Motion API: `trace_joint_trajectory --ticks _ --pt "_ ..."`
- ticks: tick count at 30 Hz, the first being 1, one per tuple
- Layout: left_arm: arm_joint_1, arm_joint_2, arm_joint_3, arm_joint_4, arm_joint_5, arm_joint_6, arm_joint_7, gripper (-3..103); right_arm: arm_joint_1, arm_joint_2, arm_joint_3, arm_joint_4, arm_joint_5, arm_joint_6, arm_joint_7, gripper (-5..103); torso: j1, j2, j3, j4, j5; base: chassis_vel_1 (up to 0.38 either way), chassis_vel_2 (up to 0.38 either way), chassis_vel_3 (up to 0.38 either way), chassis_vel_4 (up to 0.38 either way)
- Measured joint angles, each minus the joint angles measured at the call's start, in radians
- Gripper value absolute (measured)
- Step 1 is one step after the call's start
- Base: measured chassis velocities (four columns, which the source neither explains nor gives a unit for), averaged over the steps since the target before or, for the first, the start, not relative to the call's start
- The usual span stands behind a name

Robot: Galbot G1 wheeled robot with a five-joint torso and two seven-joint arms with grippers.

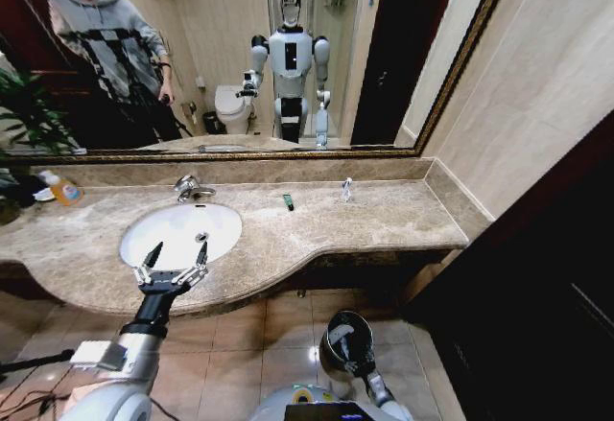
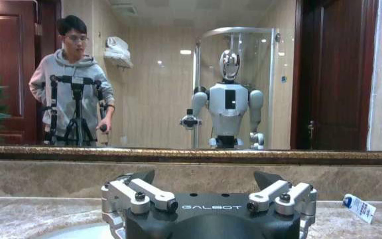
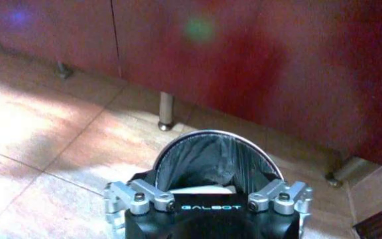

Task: Pick up the trash from the sink and place it in the trash bin.

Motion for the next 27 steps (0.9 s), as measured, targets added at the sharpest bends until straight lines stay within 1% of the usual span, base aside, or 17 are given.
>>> trace_joint_trajectory --ticks 1,3,5,6,7,8,11,12,14,16,17,20,21,22,24,26,27 --pt "0.0 0.0 0.0 0.0 0.0 0.0 0.0 100 -0.017 0.0 0.01 0.031 0.005 0.0 -0.006 97 0.0 0.0 0.0 0.0 0.0 0.0 0.0 0.0 0.0" --pt "0.0 0.0 0.0 0.0 0.0 0.0 0.0 100 -0.037 -0.001 0.017 0.073 0.017 0.0 -0.007 99 0.0 0.0 0.0 0.0 0.0001 0.0 0.0 0.0 0.0" --pt "0.0 0.0 0.0 0.0 0.0 0.0 0.0 100 -0.05 -0.003 0.021 0.106 0.026 -0.003 -0.007 100 0.0 0.0 0.0 0.0 0.0002 0.0 0.0 0.0 0.0" --pt "0.0 0.0 0.0 0.0 0.0 0.0 0.0 100 -0.085 -0.005 0.036 0.199 0.053 -0.022 -0.004 100 0.0 0.0 0.0 0.0 0.0001 0.0 0.0 0.0 0.0" --pt "0.0 0.0 0.0 0.0 0.0 0.0 0.0 100 -0.102 -0.006 0.044 0.245 0.065 -0.033 -0.001 100 0.0 0.0 0.0 0.0001 0.0 0.0 0.0 0.0 0.0" --pt "0.0 0.0 0.0 0.0 0.0 0.0 0.0 100 -0.102 -0.006 0.044 0.245 0.065 -0.033 -0.001 100 0.0 0.0 0.0 0.0001 0.0 0.0 0.0 0.0 0.0" --pt "0.0 0.0 0.0 0.0 0.0 0.0 0.0 100 -0.202 0.0 0.116 0.491 0.077 -0.087 0.04 100 0.0 0.0 0.0 0.0001 -0.0001 0.0 0.0 0.0 0.0" --pt "0.0 0.0 0.0 0.0 0.0 0.0 0.0 100 -0.202 0.0 0.116 0.491 0.077 -0.087 0.04 100 0.0 0.0 0.0 0.0001 -0.0001 0.0 0.0 0.0 0.0" --pt "0.0 0.0 0.0 0.0 0.0 0.0 0.0 100 -0.265 0.01 0.157 0.613 0.075 -0.109 0.054 100 0.0 0.0 0.0 0.0001 0.0 0.0 0.0 0.0 0.0" --pt "0.0 0.0 0.0 0.0 0.0 0.0 0.0 100 -0.282 0.014 0.167 0.643 0.075 -0.115 0.056 100 0.0 0.0 0.0 0.0001 0.0 0.0 0.0 0.0 0.0" --pt "0.0 0.0 0.0 0.0 0.0 0.0 0.0 100 -0.35 0.035 0.205 0.758 0.075 -0.135 0.058 100 0.0 0.0 0.0 0.0 0.0001 0.0 0.0 0.0 0.0" --pt "0.0 0.0 0.0 0.0 0.0 0.0 0.0 100 -0.439 0.077 0.248 0.931 0.071 -0.161 0.048 100 0.0 0.0 0.0 -0.0002 -0.0003 0.0 0.0 0.0 0.0" --pt "0.0 0.0 0.0 0.0 0.0 0.0 0.0 100 -0.462 0.087 0.251 0.988 0.071 -0.167 0.044 100 0.0 0.0 0.0 -0.0002 -0.0002 0.0 0.0 0.0 0.0" --pt "0.0 0.0 0.0 0.0 0.0 0.0 0.0 100 -0.462 0.087 0.251 0.988 0.071 -0.167 0.044 100 0.0 0.0 0.0 -0.0002 -0.0002 0.0 0.0 0.0 0.0" --pt "0.0 0.0 0.0 0.0 0.0 0.0 0.0 100 -0.487 0.086 0.239 1.063 0.073 -0.175 0.046 100 0.0 0.0 0.0 -0.0001 -0.0004 0.0 0.0 0.0 0.0" --pt "0.0 0.0 0.0 0.0 0.0 0.0 0.0 100 -0.495 0.074 0.217 1.106 0.091 -0.186 0.05 100 0.0 0.0 0.0 -0.0001 -0.0001 0.0 0.0 0.0 0.0" --pt "0.0 0.0 0.0 0.0 0.0 0.0 0.0 100 -0.494 0.064 0.202 1.127 0.119 -0.201 0.052 100 0.0 0.0 0.0 -0.0001 -0.0002 0.0 0.0 0.0 0.0"
